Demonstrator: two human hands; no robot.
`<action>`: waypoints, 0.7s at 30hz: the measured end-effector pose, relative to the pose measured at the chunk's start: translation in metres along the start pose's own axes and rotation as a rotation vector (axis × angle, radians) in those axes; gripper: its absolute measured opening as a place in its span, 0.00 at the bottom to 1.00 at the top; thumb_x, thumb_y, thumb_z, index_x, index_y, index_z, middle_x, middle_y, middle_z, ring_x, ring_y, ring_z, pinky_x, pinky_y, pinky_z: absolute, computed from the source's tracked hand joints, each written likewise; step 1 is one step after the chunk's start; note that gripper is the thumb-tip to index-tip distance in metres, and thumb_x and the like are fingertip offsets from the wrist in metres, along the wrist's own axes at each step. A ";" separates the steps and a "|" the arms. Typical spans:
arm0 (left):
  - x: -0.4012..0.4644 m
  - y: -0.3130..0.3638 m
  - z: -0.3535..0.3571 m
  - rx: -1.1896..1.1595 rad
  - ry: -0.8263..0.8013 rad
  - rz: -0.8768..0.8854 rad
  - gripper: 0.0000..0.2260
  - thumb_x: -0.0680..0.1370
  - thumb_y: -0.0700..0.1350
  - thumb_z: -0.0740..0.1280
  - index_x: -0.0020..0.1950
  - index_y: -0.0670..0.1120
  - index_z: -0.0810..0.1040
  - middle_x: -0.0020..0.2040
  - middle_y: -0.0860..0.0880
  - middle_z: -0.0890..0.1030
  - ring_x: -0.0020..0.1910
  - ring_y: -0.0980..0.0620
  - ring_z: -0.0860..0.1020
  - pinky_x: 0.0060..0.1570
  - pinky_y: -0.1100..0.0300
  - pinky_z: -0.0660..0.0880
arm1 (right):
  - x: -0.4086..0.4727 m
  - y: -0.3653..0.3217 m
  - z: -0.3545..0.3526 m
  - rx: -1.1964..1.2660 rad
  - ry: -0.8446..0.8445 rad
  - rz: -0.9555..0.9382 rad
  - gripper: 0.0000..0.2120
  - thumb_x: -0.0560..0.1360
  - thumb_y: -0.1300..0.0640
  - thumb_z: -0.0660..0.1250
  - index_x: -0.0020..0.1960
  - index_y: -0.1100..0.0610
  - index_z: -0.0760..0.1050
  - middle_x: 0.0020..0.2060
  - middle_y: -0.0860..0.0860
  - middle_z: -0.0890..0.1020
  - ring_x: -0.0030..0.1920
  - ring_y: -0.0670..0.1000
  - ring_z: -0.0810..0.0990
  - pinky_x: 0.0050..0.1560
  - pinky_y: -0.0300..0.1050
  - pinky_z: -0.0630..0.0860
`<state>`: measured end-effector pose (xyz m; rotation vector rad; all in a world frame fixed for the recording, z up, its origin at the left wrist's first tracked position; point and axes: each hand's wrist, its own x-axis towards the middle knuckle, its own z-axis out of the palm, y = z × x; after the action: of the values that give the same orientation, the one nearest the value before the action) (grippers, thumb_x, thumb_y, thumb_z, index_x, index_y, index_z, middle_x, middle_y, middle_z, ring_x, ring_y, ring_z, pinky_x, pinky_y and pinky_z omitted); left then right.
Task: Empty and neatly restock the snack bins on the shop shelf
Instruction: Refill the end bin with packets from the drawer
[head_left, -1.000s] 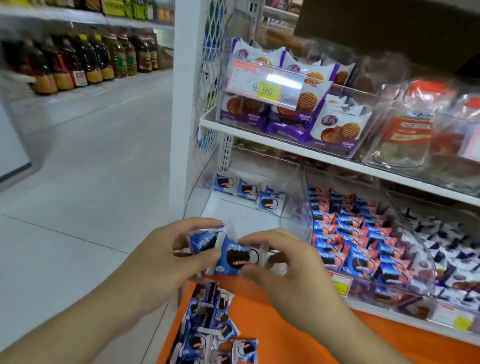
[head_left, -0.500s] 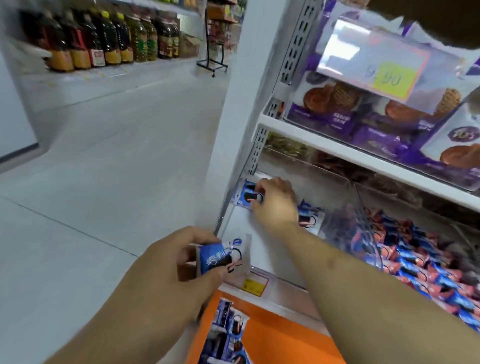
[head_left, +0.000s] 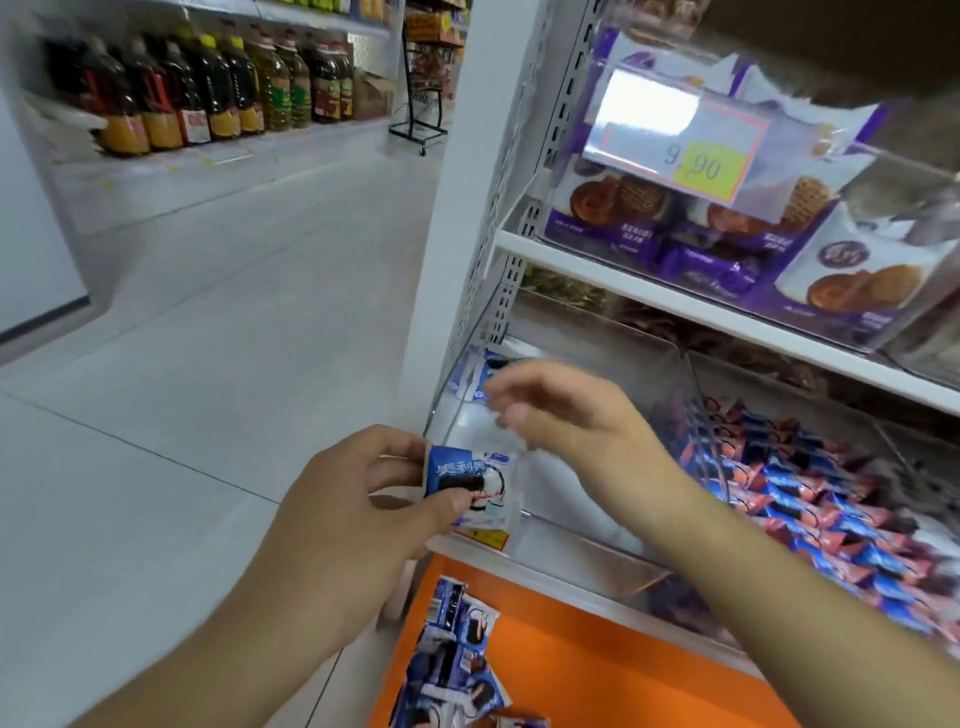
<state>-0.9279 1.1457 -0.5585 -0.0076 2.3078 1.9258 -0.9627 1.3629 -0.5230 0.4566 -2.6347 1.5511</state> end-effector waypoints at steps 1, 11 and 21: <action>-0.001 0.002 0.002 0.008 0.001 0.011 0.14 0.72 0.49 0.79 0.55 0.56 0.80 0.45 0.63 0.86 0.42 0.59 0.86 0.39 0.58 0.82 | -0.016 -0.013 -0.001 -0.044 -0.073 -0.010 0.11 0.79 0.61 0.73 0.60 0.51 0.83 0.53 0.49 0.85 0.57 0.50 0.83 0.53 0.46 0.80; -0.014 0.000 0.014 0.733 -0.303 0.379 0.30 0.83 0.59 0.62 0.81 0.68 0.51 0.78 0.73 0.50 0.77 0.70 0.49 0.71 0.73 0.48 | -0.007 0.028 -0.023 -0.543 0.269 0.213 0.14 0.73 0.60 0.78 0.55 0.47 0.83 0.45 0.43 0.82 0.45 0.44 0.80 0.43 0.33 0.72; 0.006 -0.017 0.017 0.923 -0.372 0.445 0.35 0.75 0.64 0.55 0.82 0.66 0.50 0.82 0.65 0.45 0.77 0.64 0.36 0.73 0.61 0.43 | 0.073 0.132 -0.023 -0.847 0.328 0.323 0.17 0.74 0.62 0.70 0.59 0.47 0.83 0.58 0.52 0.84 0.59 0.58 0.80 0.58 0.55 0.81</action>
<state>-0.9303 1.1595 -0.5782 0.9174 2.7984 0.6823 -1.0717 1.4265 -0.6097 -0.2630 -2.8282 0.3601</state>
